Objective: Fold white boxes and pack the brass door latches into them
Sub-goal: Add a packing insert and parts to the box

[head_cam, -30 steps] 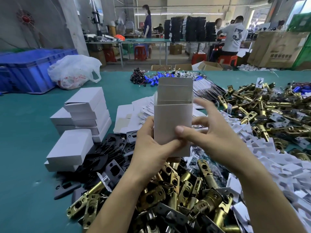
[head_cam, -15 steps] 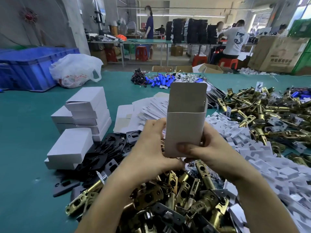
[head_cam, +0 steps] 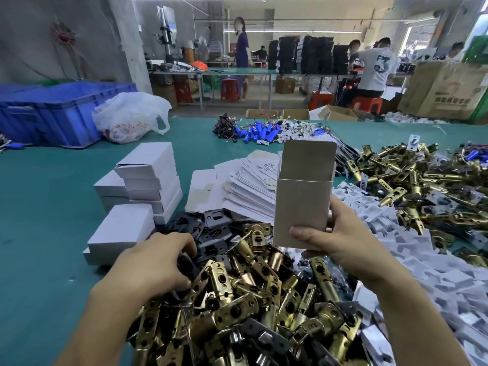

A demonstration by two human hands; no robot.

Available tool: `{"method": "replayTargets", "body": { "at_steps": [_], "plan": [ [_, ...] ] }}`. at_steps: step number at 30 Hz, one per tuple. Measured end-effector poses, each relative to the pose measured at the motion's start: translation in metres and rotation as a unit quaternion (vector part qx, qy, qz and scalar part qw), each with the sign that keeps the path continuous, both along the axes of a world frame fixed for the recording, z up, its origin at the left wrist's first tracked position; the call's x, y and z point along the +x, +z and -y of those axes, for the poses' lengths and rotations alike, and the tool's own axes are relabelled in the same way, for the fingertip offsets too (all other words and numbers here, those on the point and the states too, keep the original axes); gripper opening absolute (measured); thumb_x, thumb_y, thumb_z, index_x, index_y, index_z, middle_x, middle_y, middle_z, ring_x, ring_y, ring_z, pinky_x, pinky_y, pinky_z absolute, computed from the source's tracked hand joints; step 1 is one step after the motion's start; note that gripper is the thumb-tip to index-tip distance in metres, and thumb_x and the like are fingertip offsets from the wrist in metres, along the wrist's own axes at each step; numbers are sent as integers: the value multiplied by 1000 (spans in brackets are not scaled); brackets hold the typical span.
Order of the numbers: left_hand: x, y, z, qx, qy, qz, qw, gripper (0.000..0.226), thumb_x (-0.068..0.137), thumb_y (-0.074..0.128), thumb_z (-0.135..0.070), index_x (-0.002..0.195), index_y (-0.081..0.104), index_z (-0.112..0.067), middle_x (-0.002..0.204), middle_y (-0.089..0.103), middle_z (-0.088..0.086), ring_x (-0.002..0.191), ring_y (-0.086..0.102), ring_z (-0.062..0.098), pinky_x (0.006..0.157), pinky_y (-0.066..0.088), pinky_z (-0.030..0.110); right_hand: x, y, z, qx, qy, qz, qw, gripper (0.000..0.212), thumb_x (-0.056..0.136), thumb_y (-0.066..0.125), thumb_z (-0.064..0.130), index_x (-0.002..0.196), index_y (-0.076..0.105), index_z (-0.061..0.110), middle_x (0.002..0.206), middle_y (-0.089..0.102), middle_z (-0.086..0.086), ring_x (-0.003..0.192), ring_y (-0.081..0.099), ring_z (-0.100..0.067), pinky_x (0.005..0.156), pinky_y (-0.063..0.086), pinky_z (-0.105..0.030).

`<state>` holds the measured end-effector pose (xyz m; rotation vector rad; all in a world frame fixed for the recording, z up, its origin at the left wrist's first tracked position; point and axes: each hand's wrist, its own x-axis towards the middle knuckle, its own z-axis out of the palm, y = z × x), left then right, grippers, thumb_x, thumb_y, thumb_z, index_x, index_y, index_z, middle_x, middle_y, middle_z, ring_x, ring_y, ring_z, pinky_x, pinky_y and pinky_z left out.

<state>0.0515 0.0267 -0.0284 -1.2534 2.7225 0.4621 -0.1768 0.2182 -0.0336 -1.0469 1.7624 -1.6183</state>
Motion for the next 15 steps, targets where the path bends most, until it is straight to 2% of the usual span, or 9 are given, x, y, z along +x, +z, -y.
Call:
{"method": "replayTargets", "body": {
  "at_steps": [2, 3, 6, 8, 11, 13, 15],
  "plan": [
    [-3, -6, 2, -15, 10, -20, 1000, 38, 76, 78, -34, 98, 53, -50, 99, 59, -19, 93, 60, 4, 76, 52, 29, 0, 0, 0, -1, 3, 0, 1000, 49, 78, 79, 3, 114, 57, 30, 94, 75, 3, 84, 74, -19, 62, 61, -33],
    [-4, -8, 2, -12, 14, -21, 1000, 39, 77, 79, -35, 102, 55, -51, 99, 57, -19, 96, 59, 4, 75, 50, 28, 0, 0, 0, 0, 4, -1, 1000, 50, 78, 79, 3, 114, 57, 30, 94, 75, 3, 84, 74, -19, 62, 61, -33],
    [-6, -14, 4, -21, 21, 8, 1000, 51, 76, 82, -44, 120, 57, -50, 108, 44, -16, 115, 50, 12, 90, 51, 37, 0, -1, 1, 4, 8, -7, 1000, 50, 78, 79, 4, 116, 57, 28, 93, 76, 3, 83, 74, -19, 61, 61, -32],
    [-5, -15, 7, -21, 27, 13, 999, 49, 75, 84, -48, 116, 57, -49, 111, 43, -15, 118, 46, 14, 92, 50, 38, -1, -1, 0, 5, 7, -7, 1000, 49, 78, 80, 6, 117, 57, 27, 92, 76, 3, 82, 74, -19, 61, 61, -32],
    [-5, -16, 7, -31, 42, -26, 998, 34, 75, 85, -42, 90, 54, -39, 99, 52, -18, 104, 52, 11, 80, 49, 34, -1, -1, 0, 3, 11, -5, 1000, 50, 78, 80, 7, 117, 56, 28, 93, 76, 2, 83, 75, -20, 61, 61, -34],
    [-7, -17, 5, -40, 64, -80, 994, 29, 80, 83, -36, 82, 55, -34, 89, 62, -14, 88, 59, 10, 73, 49, 32, -1, 0, -1, 3, 11, -5, 1000, 51, 77, 80, 8, 116, 57, 30, 94, 76, 2, 84, 74, -21, 63, 62, -37],
    [-10, -13, 1, -54, 75, -135, 987, 25, 83, 81, -37, 79, 56, -33, 79, 64, -14, 79, 60, 10, 72, 49, 32, -2, 0, -2, 1, 10, -3, 1000, 51, 78, 81, 9, 116, 57, 32, 94, 76, 2, 85, 74, -21, 64, 63, -39]
  ]
}}
